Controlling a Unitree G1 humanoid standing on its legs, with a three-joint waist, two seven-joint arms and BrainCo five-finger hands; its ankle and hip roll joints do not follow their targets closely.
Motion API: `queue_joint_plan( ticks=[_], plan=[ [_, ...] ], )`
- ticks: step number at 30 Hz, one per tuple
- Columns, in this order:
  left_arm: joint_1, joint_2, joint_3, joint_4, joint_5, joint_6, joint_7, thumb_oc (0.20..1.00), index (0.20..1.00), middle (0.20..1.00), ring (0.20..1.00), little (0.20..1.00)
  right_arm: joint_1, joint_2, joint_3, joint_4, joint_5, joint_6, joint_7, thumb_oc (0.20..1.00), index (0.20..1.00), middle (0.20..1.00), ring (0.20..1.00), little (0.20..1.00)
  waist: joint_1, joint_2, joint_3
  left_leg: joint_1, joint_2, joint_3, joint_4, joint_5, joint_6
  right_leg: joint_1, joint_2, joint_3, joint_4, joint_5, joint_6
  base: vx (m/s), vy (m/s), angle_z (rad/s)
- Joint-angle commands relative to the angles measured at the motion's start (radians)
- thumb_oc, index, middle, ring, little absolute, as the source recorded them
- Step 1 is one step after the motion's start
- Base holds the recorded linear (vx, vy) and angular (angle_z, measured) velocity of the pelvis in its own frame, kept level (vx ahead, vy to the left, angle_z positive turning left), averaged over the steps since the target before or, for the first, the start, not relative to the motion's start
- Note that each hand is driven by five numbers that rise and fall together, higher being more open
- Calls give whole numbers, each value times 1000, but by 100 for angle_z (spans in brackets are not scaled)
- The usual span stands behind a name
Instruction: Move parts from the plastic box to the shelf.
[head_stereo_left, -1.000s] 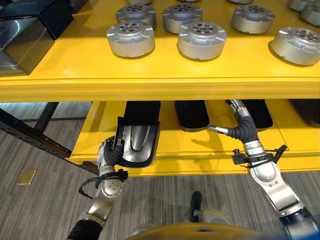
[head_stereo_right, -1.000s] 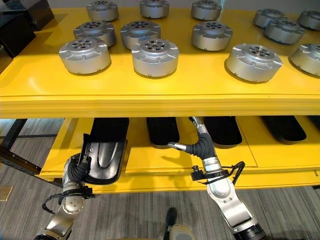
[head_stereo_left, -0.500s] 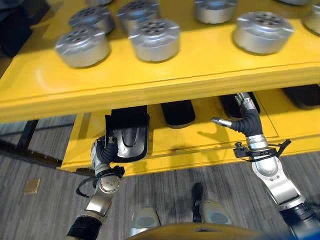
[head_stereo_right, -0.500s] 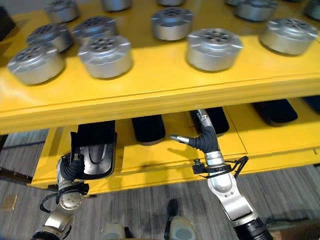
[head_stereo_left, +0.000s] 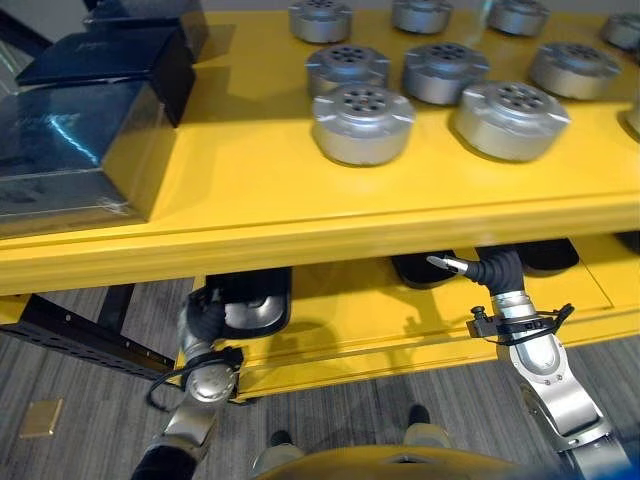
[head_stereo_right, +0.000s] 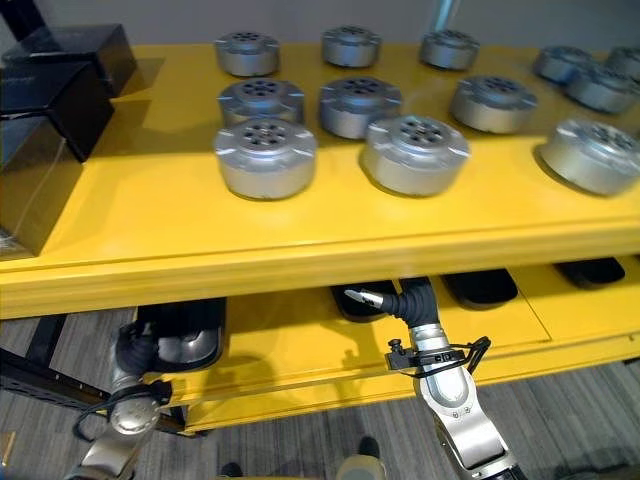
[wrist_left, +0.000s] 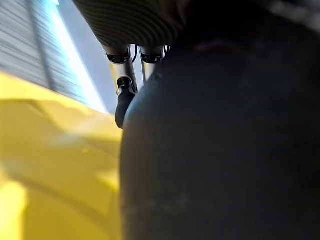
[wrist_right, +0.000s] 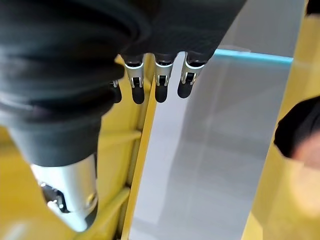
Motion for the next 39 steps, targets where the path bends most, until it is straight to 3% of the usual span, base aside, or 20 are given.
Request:
queue_joint_plan(
  ticks=[1, 9, 16, 25, 28, 33, 39],
  plan=[
    [-67, -11, 39, -147, 27, -54, -16, 200, 200, 200, 200, 200, -45, -54, -60, -87, 12, -25, -34, 1000, 1000, 1000, 1000, 1000, -7, 41, 45, -20, 77, -37, 98, -8, 2, 35, 56, -16, 93, -89, 0, -68, 7, 16],
    [-95, -7, 35, -152, 13, -56, -7, 200, 200, 200, 200, 200, -88, -92, -56, -68, -222, -21, -176, 1000, 1000, 1000, 1000, 1000, 22, 9, 64, -46, 90, -31, 131, -22, -5, 33, 56, -34, 94, -93, 6, -56, -5, 6],
    [-171, -2, 25, -137, 10, -39, -2, 200, 200, 200, 200, 200, -114, -115, -66, -43, -276, -21, -212, 1000, 1000, 1000, 1000, 1000, 19, -5, 85, -78, 95, -28, 171, -36, -6, 5, 63, -21, 114, -96, 8, -53, -14, -2],
    [-196, -9, 23, -124, -23, -13, -8, 200, 200, 200, 200, 200, -91, -126, -66, -33, -291, -31, -202, 1000, 1000, 1000, 1000, 1000, 5, -14, 84, -65, 100, -12, 161, -31, -7, 12, 68, -7, 102, -92, 11, -10, -2, -1],
    [-228, -30, 16, -51, -73, 20, -1, 200, 200, 200, 200, 200, -89, -129, -59, -19, -283, -37, -180, 1000, 1000, 1000, 1000, 1000, -12, -12, 69, -47, 100, -1, 158, -31, -6, 25, 70, 2, 101, -94, 10, 0, 23, -10],
    [-316, -76, -7, 133, -108, 22, 37, 200, 200, 200, 200, 200, -107, -117, -28, 10, -285, -44, -145, 1000, 1000, 1000, 1000, 1000, -43, -3, 43, -13, 88, 7, 145, -33, 2, 41, 79, 20, 101, -98, 6, 6, 34, -15],
    [-322, -109, -29, 177, -106, 23, 25, 200, 200, 200, 200, 200, -113, -108, -24, 22, -271, -33, -117, 1000, 1000, 1000, 1000, 1000, -51, -2, 36, -2, 85, 20, 161, -44, 6, 55, 88, 21, 105, -106, -7, -53, 31, -8]
  ],
)
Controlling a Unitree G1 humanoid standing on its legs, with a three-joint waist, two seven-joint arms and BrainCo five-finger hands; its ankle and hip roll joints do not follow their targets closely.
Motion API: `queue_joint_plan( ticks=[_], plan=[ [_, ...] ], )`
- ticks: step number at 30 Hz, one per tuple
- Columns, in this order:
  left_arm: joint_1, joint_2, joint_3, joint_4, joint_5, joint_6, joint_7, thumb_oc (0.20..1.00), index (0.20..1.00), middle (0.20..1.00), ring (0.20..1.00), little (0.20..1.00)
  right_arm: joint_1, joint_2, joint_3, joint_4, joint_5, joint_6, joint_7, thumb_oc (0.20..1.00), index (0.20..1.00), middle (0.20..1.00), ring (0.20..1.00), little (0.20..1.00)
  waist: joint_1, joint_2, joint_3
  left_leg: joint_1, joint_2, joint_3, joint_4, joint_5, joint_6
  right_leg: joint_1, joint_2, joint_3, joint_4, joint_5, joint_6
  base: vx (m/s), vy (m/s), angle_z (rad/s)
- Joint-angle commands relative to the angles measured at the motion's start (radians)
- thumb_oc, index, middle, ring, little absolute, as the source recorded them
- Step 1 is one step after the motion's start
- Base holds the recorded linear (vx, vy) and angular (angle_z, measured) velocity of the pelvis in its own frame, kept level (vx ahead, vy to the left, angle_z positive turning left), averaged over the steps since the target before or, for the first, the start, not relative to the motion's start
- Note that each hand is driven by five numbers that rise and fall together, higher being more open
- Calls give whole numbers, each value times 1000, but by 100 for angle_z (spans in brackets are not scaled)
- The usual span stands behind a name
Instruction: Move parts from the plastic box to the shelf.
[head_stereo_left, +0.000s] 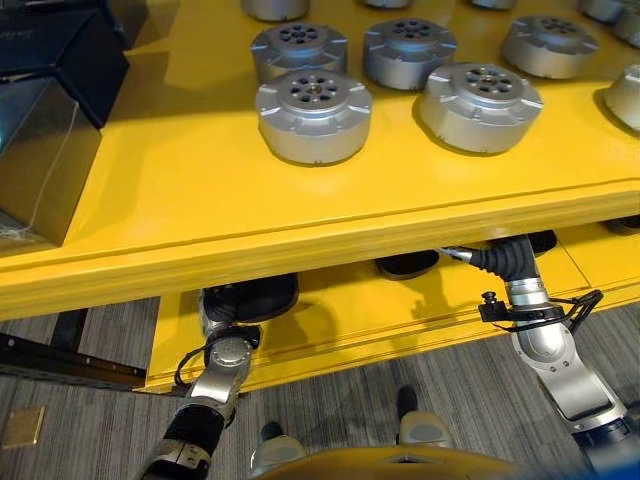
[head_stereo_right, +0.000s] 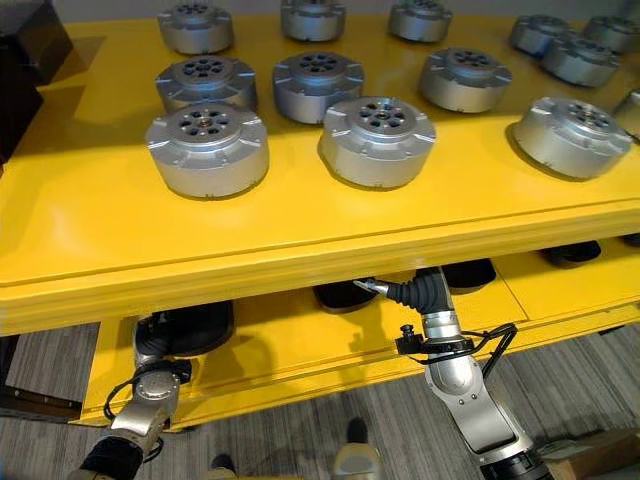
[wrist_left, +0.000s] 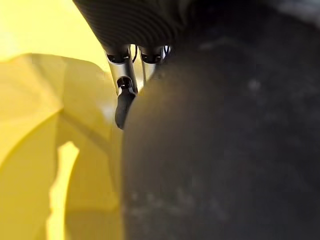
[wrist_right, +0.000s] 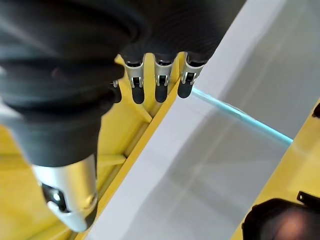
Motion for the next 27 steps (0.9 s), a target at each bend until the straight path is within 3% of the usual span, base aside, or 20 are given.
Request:
queue_joint_plan(
  ticks=[1, 6, 8, 9, 10, 12, 14, 15, 17, 19, 27],
  plan=[
    [-30, 44, -2, -43, 23, -66, 10, 200, 200, 200, 200, 200, -38, -17, -6, -43, 23, -42, 17, 1000, 1000, 1000, 1000, 1000, 19, -9, -17, -46, 17, -4, 149, -47, 37, 8, 14, -7, 140, -101, -8, -138, 119, 0],
    [-26, 56, -29, -54, 79, -82, -31, 200, 200, 200, 200, 200, -27, -12, -19, -48, 15, -24, 27, 1000, 1000, 1000, 1000, 1000, 11, -17, -4, -47, 2, 39, 166, -70, 51, -4, -25, -10, 113, -53, 26, -138, 123, -2],
    [-13, 65, -28, -68, 86, -70, -46, 200, 200, 200, 200, 200, -19, -2, -24, -43, 23, -28, 39, 1000, 1000, 1000, 1000, 1000, 23, -24, 2, -33, 3, 78, 155, -66, 53, -5, -54, -69, 89, -6, 54, -154, -8, -10],
    [28, 71, -9, -83, 98, -76, -33, 200, 200, 200, 200, 200, -23, 10, -28, -37, 44, -45, 69, 1000, 1000, 1000, 1000, 1000, 56, -26, 14, -4, 18, 130, 131, -53, 44, -12, -79, -181, 116, 36, 75, -227, -88, -37],
    [46, 79, -1, -94, 91, -83, -24, 200, 200, 200, 200, 200, -29, 13, -27, -32, 48, -63, 80, 1000, 1000, 1000, 1000, 1000, 67, -23, 14, -5, 21, 138, 120, -44, 52, -20, -75, -194, 165, 23, 75, -240, -90, -87],
    [37, 100, -10, -109, 82, -78, -21, 200, 200, 200, 200, 200, -31, 11, -18, -45, 30, -72, 55, 1000, 1000, 1000, 1000, 1000, 52, -15, 12, -39, 10, 85, 108, -38, 91, -73, -24, -74, 392, -59, 56, -189, -70, -84],
    [-1, 115, -30, -116, 58, -60, -9, 200, 200, 200, 200, 200, -46, -7, -16, -47, 40, -82, 45, 1000, 1000, 1000, 1000, 1000, 52, -20, 4, -100, 10, 42, 133, -30, 94, -95, -2, -36, 397, -129, 24, -189, -197, 53],
    [-35, 115, -37, -110, 48, -46, -5, 200, 200, 200, 200, 200, -60, -29, -11, -35, 48, -101, 36, 1000, 1000, 1000, 1000, 1000, 65, -31, 9, -162, 24, 25, 180, -15, 74, -70, 16, -47, 331, -153, -8, -153, -284, 94],
    [-68, 97, -40, -86, 44, -41, 3, 200, 200, 200, 200, 200, -96, -46, 2, -8, 58, -123, 32, 1000, 1000, 1000, 1000, 1000, 74, -35, 24, -213, 44, -4, 245, -18, 48, -22, 26, -67, 269, -163, -26, -118, -194, 56],
    [-65, 74, -34, -65, 35, -69, 4, 200, 200, 200, 200, 200, -139, -57, 24, -4, 43, -94, 30, 1000, 1000, 1000, 1000, 1000, 85, -16, 29, -209, 58, -28, 206, 23, 28, 3, 33, -68, 232, -165, -31, -74, -45, -2],
    [-22, 56, -12, -48, 41, -100, -2, 200, 200, 200, 200, 200, -113, -63, -1, -37, 55, -52, 71, 1000, 1000, 1000, 1000, 1000, 66, 7, -13, -134, 69, -22, 83, 68, 12, 27, 31, -82, 195, -160, -32, 19, 7, -12]
  ],
)
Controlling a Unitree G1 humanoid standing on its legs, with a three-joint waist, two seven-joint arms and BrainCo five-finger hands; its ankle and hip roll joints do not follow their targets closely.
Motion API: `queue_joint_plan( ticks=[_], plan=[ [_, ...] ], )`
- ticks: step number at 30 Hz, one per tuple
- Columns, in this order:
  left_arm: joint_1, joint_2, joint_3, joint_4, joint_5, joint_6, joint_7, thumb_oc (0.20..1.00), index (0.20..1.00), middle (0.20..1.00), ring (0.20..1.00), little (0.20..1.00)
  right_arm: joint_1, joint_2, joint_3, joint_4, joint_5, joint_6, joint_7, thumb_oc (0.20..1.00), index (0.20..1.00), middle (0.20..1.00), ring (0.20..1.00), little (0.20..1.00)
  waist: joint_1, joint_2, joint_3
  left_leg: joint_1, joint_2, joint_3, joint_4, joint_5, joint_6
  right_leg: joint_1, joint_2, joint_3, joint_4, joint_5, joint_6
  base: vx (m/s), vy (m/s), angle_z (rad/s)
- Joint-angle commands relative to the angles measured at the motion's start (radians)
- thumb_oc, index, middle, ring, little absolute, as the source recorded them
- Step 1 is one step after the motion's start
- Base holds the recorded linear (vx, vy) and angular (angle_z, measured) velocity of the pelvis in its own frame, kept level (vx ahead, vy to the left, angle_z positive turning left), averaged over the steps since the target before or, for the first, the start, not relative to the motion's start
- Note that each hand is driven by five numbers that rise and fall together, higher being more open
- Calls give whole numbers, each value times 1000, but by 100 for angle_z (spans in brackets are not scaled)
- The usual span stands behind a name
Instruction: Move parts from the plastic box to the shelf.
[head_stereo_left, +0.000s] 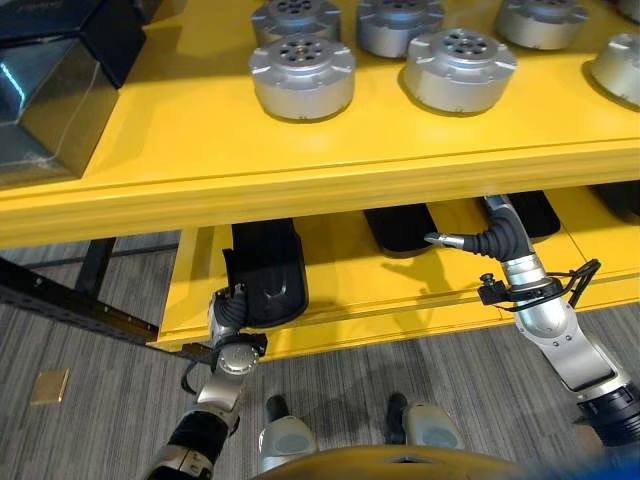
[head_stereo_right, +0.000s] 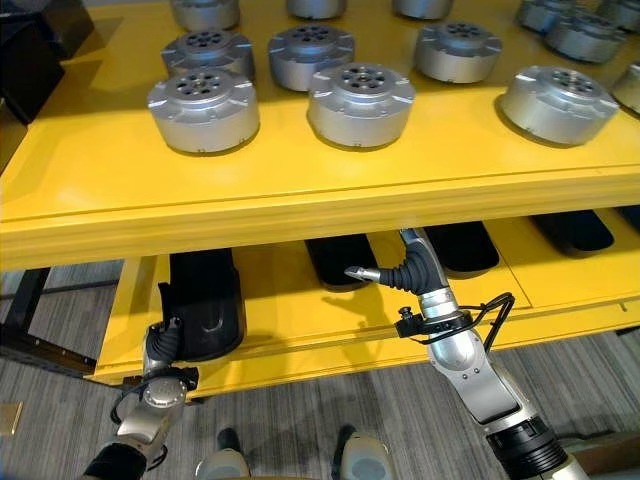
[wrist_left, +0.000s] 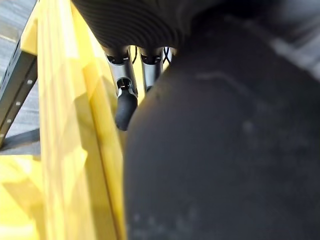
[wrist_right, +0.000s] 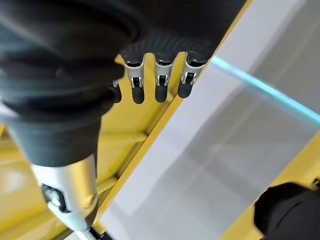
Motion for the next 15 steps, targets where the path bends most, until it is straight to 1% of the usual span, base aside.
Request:
queue_joint_plan(
  ticks=[1, 6, 8, 9, 11, 12, 13, 14, 15],
  plan=[
    [-71, 47, 19, -39, 18, -93, 18, 200, 200, 200, 200, 200, -5, 29, -27, -73, 31, -27, 11, 1000, 1000, 1000, 1000, 1000, -2, -41, -45, -43, -7, -38, 28, 26, 0, 154, -66, -1, -129, 67, 78, -5, -26, -11],
    [-74, 54, 24, -32, 30, -93, 20, 200, 200, 200, 200, 200, -8, 41, -9, -74, 19, -39, 35, 1000, 1000, 1000, 1000, 1000, 2, -33, -45, -40, -5, -44, 38, 20, -2, 151, -61, -11, -100, 47, 70, -14, -89, 2],
    [-70, 61, 25, -39, 39, -78, 16, 200, 200, 200, 200, 200, -15, 45, 1, -69, 17, -40, 46, 1000, 1000, 1000, 1000, 1000, 10, -28, -40, -46, 3, -51, 42, 24, -5, 152, -57, -19, -84, 35, 61, 12, -137, 4],
    [-65, 64, 26, -45, 41, -69, 13, 200, 200, 200, 200, 200, -18, 48, 6, -67, 21, -35, 52, 1000, 1000, 1000, 1000, 1000, 12, -25, -38, -47, 8, -51, 39, 31, -8, 154, -55, -24, -81, 31, 56, 40, -125, 2],
    [-49, 68, 31, -57, 47, -69, -5, 200, 200, 200, 200, 200, -18, 54, 12, -72, 34, -5, 43, 1000, 1000, 1000, 1000, 1000, 15, -20, -42, -44, 3, -41, 8, 55, -10, 168, -47, -33, -104, 37, 56, 24, -86, 14],
    [-48, 69, 31, -59, 45, -69, -7, 200, 200, 200, 200, 200, -18, 55, 14, -73, 37, -4, 40, 1000, 1000, 1000, 1000, 1000, 14, -20, -43, -43, 3, -41, 2, 60, -11, 171, -45, -34, -111, 40, 56, -12, -45, 31],
    [-45, 71, 24, -64, 29, -74, -11, 200, 200, 200, 200, 200, -15, 60, 17, -80, 37, 18, 23, 1000, 1000, 1000, 1000, 1000, 21, -19, -39, -71, 11, -63, 28, 93, -25, 175, -36, -18, -125, 48, 51, -71, -2, 29],
    [-51, 64, 26, -62, 27, -83, -13, 200, 200, 200, 200, 200, -20, 53, 18, -69, 43, 18, 16, 1000, 1000, 1000, 1000, 1000, 12, -26, -43, -71, -16, -54, 94, 11, 4, 164, -47, -15, -128, 55, 50, -88, 22, 9],
    [-53, 63, 27, -63, 25, -88, -14, 200, 200, 200, 200, 200, -21, 52, 17, -66, 44, 17, 15, 1000, 1000, 1000, 1000, 1000, 9, -31, -43, -64, -30, -48, 121, -24, 14, 161, -55, -14, -124, 53, 52, -142, 64, -2]
  ],
)
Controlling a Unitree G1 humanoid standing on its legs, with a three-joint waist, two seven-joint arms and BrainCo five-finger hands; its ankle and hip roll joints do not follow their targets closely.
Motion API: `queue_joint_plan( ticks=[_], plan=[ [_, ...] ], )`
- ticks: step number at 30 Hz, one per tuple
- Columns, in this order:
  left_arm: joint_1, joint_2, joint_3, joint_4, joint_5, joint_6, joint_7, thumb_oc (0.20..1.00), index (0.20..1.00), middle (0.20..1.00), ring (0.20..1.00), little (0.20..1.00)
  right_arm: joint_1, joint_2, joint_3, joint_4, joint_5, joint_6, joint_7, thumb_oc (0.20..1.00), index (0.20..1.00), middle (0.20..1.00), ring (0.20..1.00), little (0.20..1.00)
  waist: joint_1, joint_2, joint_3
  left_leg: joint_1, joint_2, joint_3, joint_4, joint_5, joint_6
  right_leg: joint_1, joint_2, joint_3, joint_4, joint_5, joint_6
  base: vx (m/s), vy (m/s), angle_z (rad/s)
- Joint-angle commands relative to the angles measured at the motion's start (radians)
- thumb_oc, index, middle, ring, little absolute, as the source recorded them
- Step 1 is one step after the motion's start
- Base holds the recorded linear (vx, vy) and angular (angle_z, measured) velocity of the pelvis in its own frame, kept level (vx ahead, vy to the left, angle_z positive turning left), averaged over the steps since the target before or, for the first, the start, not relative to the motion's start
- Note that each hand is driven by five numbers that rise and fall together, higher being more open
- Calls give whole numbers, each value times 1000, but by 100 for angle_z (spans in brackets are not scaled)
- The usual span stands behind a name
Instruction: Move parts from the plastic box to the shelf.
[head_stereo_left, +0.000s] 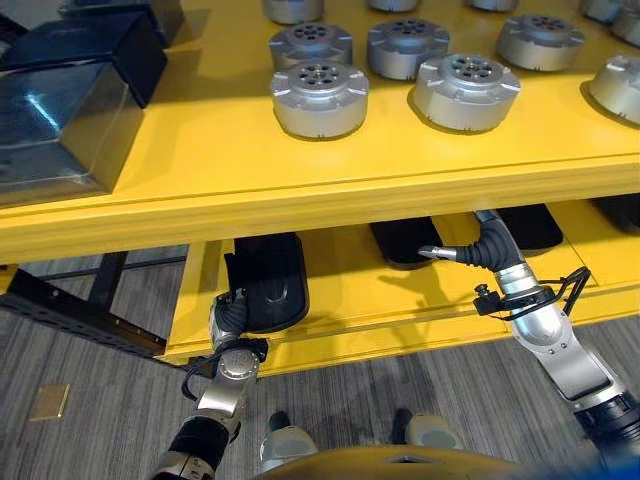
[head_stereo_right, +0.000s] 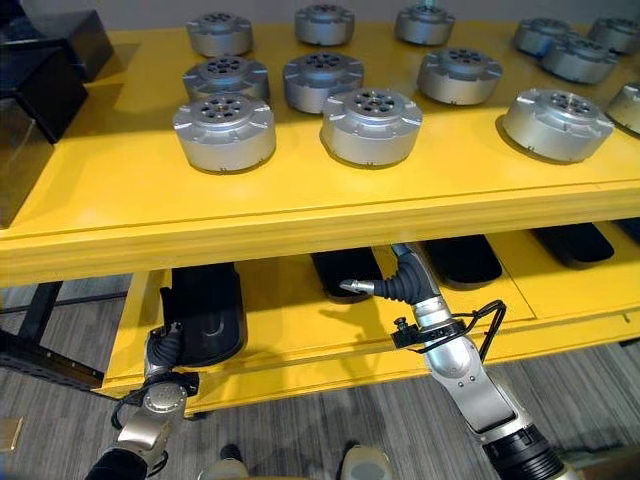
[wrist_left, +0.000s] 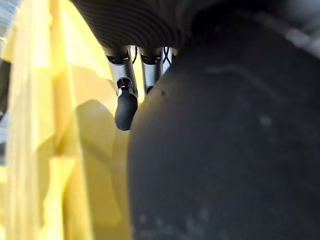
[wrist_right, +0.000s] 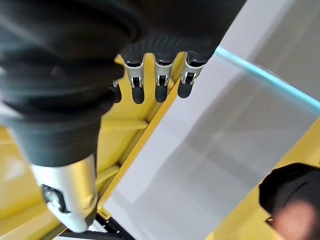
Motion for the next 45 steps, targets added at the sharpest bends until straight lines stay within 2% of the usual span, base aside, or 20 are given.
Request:
queue_joint_plan(
  ticks=[1, 3, 4, 5, 7, 10, 18, 22, 30, 34, 41, 45],
  plan=[
    [-68, 68, 14, -72, 7, -79, 8, 200, 200, 200, 200, 200, -22, 33, -19, -63, 49, -16, -26, 1000, 1000, 1000, 1000, 1000, -25, -67, -26, -66, -42, -5, 151, -66, 23, 76, -64, 21, -59, 46, 39, -129, 78, 1],
    [-89, 71, -2, -81, 10, -72, 18, 200, 200, 200, 200, 200, -13, 33, -28, -58, 37, -29, -36, 1000, 1000, 1000, 1000, 1000, -24, -63, -23, -112, -44, -31, 192, -29, 8, 72, -53, 32, -71, 58, 33, -107, 118, 9],
    [-102, 67, -6, -82, 9, -59, 21, 200, 200, 200, 200, 200, -12, 32, -28, -42, 32, -46, -45, 1000, 1000, 1000, 1000, 1000, -29, -63, -22, -102, -50, -34, 166, -56, 25, 65, -59, 35, -63, 60, 39, -29, 159, 11],
    [-108, 69, -8, -81, 4, -51, 21, 200, 200, 200, 200, 200, -11, 35, -26, -34, 28, -52, -51, 1000, 1000, 1000, 1000, 1000, -30, -62, -22, -84, -52, -36, 138, -56, 30, 64, -62, 37, -60, 61, 44, 5, 175, 9],
    [-108, 74, -13, -75, 24, -45, 18, 200, 200, 200, 200, 200, -10, 62, -22, -30, 17, -47, -55, 1000, 1000, 1000, 1000, 1000, -30, -56, -31, -12, -63, -44, 49, -39, 25, 65, -74, 34, -70, 84, 68, 36, 176, -1],
    [-97, 82, -5, -85, 35, -32, 13, 200, 200, 200, 200, 200, -5, 73, -24, -35, 11, -36, -31, 1000, 1000, 1000, 1000, 1000, -31, -53, -39, 29, -66, -38, 3, -38, 25, 69, -86, 34, -84, 97, 84, 48, 91, -9],
    [-107, 85, 5, -57, 63, -23, 18, 200, 200, 200, 200, 200, -1, 65, -13, -46, 26, -21, -2, 1000, 1000, 1000, 1000, 1000, -37, -63, -54, 50, -65, -13, -26, -39, 23, 89, -90, 34, -129, 107, 92, 60, 35, -3],
    [-158, 68, 6, 31, 32, 9, 41, 200, 200, 200, 200, 200, -6, 59, -6, -39, 28, 3, 15, 1000, 1000, 1000, 1000, 1000, -57, -64, -56, 49, -62, 5, -12, -42, 24, 87, -82, 43, -124, 100, 88, 87, 13, -14],
    [-221, 45, -5, 140, 6, 34, 68, 200, 200, 200, 200, 200, -23, 50, 9, -33, 30, 19, 23, 1000, 1000, 1000, 1000, 1000, -77, -65, -40, 19, -52, 20, 26, -49, 23, 60, -74, 59, -96, 87, 82, 23, 2, -8],
    [-263, 19, -3, 213, -22, 19, 86, 200, 200, 200, 200, 200, -43, 43, 19, -33, 33, 31, 26, 1000, 1000, 1000, 1000, 1000, -88, -67, -24, -6, -43, 31, 46, -48, 20, 36, -72, 67, -82, 84, 83, -38, -13, -8],
    [-326, -16, 20, 316, -110, 39, 135, 200, 200, 200, 200, 200, -57, 38, 27, -32, 39, 38, 32, 1000, 1000, 1000, 1000, 1000, -102, -77, 3, -47, -21, 44, 99, -51, 16, 7, -59, 74, -46, 68, 76, -52, -38, -6],
    [-343, -9, 33, 362, -106, 36, 162, 200, 200, 200, 200, 200, -57, 35, 33, -34, 40, 41, 33, 1000, 1000, 1000, 1000, 1000, -108, -82, 10, -52, -13, 49, 116, -53, 15, 7, -54, 75, -37, 62, 71, -2, -43, -7]
  ],
)
